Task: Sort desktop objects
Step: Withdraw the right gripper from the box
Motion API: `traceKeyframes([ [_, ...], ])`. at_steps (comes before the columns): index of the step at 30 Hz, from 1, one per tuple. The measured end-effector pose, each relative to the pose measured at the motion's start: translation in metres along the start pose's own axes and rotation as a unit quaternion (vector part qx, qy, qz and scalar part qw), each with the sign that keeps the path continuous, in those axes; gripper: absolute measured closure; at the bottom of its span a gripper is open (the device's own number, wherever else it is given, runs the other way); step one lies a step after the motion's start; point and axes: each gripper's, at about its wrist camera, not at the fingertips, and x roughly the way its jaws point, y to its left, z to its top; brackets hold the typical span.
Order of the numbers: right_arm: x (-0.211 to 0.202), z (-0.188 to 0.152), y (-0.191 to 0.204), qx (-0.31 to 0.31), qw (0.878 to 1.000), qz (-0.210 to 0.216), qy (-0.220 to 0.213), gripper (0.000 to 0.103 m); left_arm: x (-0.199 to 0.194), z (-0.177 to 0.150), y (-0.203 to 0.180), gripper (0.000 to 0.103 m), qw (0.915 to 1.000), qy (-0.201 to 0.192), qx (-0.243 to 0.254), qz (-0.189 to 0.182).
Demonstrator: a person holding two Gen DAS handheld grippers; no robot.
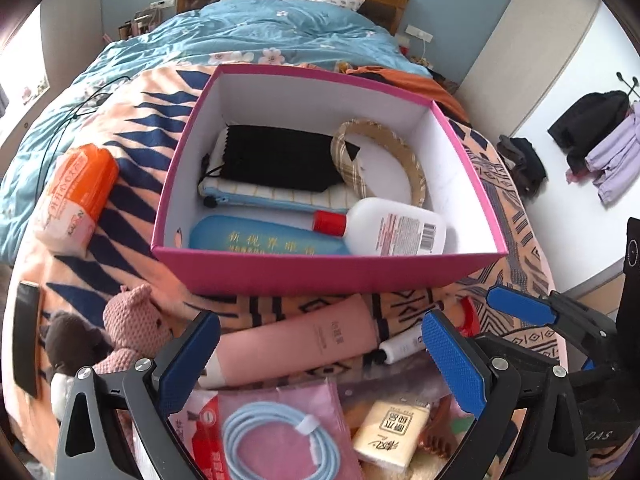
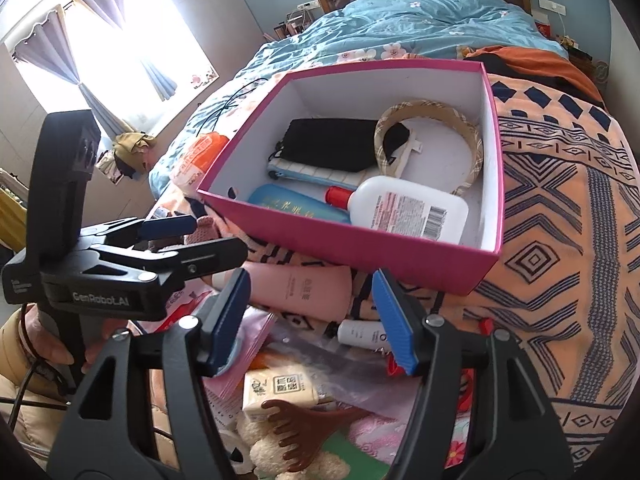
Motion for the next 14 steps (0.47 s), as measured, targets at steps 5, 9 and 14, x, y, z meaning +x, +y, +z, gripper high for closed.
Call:
traceKeyframes([
  [5, -0.001, -0.008, 0.001, 0.006, 1.0, 0.005, 0.003, 0.037, -0.005, -0.008, -0.003, 0.001, 1.0, -0.005, 0.007, -0.001],
  [9, 0.001, -0.014, 0.001, 0.008, 1.0, 0.004, 0.009, 0.037, -0.007, -0.011, -0.005, 0.001, 0.9999, -0.002, 0.012, -0.003],
  [14, -0.001, -0.019, -0.001, 0.013, 1.0, 0.001, 0.008, 0.037, -0.009, -0.015, -0.008, 0.001, 0.9998, -0.003, 0.013, -0.014],
])
